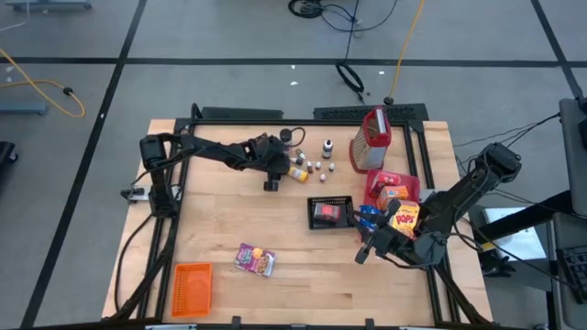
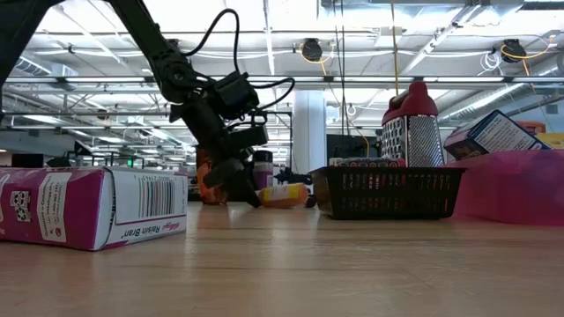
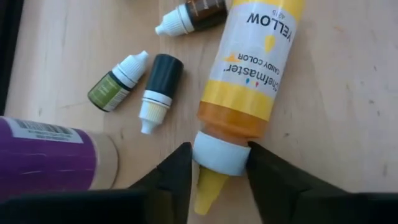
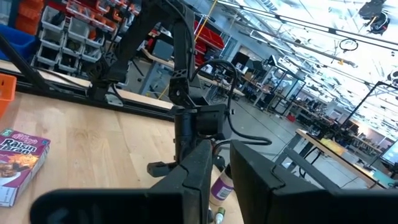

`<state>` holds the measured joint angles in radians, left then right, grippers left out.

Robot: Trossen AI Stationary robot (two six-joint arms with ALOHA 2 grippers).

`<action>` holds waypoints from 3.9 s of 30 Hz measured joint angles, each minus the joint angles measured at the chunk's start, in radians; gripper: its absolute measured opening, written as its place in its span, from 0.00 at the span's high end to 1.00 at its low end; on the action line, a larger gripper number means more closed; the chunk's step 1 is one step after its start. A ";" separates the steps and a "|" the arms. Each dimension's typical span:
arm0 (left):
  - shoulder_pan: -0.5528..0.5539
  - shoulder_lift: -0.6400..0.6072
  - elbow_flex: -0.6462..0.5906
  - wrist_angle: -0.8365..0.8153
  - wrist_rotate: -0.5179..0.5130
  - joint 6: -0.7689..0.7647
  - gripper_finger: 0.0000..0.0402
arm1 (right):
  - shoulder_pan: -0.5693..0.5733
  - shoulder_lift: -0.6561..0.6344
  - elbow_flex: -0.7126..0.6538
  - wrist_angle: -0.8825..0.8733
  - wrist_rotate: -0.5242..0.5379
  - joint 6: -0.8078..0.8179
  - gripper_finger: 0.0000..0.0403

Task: Pick & Place Kitchen Items
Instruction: Put the large yellow food coloring bottle into the orange bin

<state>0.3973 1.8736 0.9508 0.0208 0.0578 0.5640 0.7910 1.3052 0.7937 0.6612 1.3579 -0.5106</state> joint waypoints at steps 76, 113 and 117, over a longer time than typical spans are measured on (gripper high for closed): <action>-0.951 -0.561 0.224 -1.472 0.739 -2.164 0.77 | -0.019 0.000 -0.072 0.008 -0.133 0.129 0.86; -0.958 -0.017 0.209 -1.589 0.883 -1.536 0.77 | -0.019 0.000 -0.072 0.008 -0.133 0.128 0.87; -0.957 0.011 0.209 -1.591 0.864 -1.514 0.77 | -0.019 0.000 -0.072 0.008 -0.133 0.129 0.87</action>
<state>-0.5599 1.8847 1.1599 -1.5701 0.9223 -0.9503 0.7715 1.3056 0.7216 0.6697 1.2247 -0.3818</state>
